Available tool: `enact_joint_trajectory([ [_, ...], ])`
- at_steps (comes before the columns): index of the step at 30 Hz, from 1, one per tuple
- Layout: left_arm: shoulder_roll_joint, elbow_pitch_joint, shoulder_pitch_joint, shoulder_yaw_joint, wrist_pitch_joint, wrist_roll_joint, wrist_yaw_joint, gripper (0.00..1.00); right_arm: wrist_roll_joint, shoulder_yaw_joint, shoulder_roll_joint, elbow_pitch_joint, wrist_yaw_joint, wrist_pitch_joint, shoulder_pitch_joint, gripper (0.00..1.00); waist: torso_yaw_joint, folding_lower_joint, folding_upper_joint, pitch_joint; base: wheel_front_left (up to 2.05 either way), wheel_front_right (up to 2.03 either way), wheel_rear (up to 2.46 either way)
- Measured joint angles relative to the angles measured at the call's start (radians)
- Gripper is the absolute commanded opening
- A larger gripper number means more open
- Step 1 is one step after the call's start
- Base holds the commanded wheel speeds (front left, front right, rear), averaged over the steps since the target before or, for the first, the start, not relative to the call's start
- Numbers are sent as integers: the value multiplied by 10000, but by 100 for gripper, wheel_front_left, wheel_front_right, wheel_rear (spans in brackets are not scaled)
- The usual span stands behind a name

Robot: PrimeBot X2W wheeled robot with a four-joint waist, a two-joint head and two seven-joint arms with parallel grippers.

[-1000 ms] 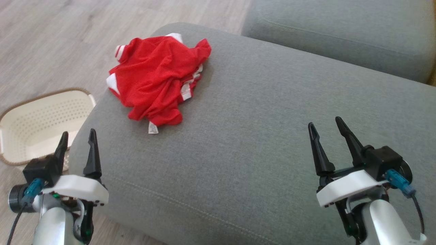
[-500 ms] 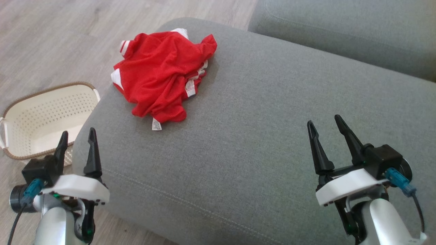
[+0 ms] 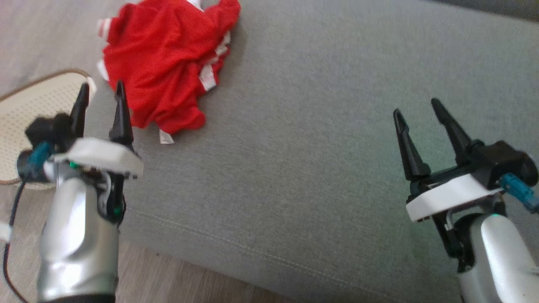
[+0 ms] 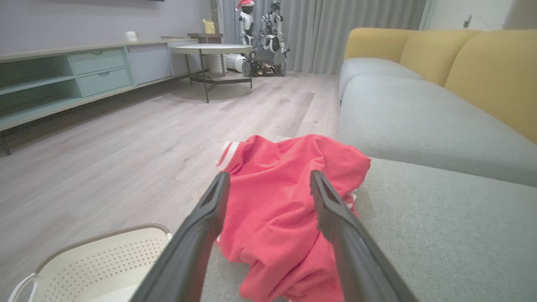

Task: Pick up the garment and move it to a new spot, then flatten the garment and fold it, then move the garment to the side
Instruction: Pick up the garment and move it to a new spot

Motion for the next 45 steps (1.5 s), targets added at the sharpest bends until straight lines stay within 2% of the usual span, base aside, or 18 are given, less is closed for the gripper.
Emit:
enact_joint_trajectory([
  [6,100,1835,-1835,-119,0,86,-77,100,-79,-25,-284,-393,0,234,-291,100,-502,0,0,1032,0,0,0],
  [15,673,5060,-3941,-343,0,163,-86,100,-82,-188,-449,-807,0,416,-457,100,-1374,0,0,2111,0,0,0],
  [16,690,5273,-4053,-372,0,163,-88,62,-82,-209,-451,-834,0,416,-457,100,-1421,0,0,2168,0,0,0],
  [17,729,5419,-4142,-391,0,150,-90,0,-82,-224,-451,-844,0,416,-466,100,-1459,1,0,2213,0,0,0],
  [19,851,5438,-4298,-477,0,-33,-140,0,-82,-253,-449,-853,0,416,-514,100,-1502,1,0,2281,0,0,0],
  [22,1064,4673,-4362,-564,0,-211,-159,0,-82,-316,-435,-853,0,403,-621,100,-1479,1,0,2258,0,0,0],
  [28,1436,1453,-3942,-493,-2,-543,-159,0,-167,-577,-328,-848,0,174,-712,100,-1420,1,0,1988,0,0,0],
  [36,1611,-1833,-1512,-332,-71,-750,-159,0,-157,-936,48,-658,0,-303,-780,100,-1539,0,0,1216,0,0,0],
  [45,1476,-3356,1272,-880,-71,-619,-159,0,-123,-1285,382,-468,0,-619,230,100,-1791,0,0,118,0,0,0],
])
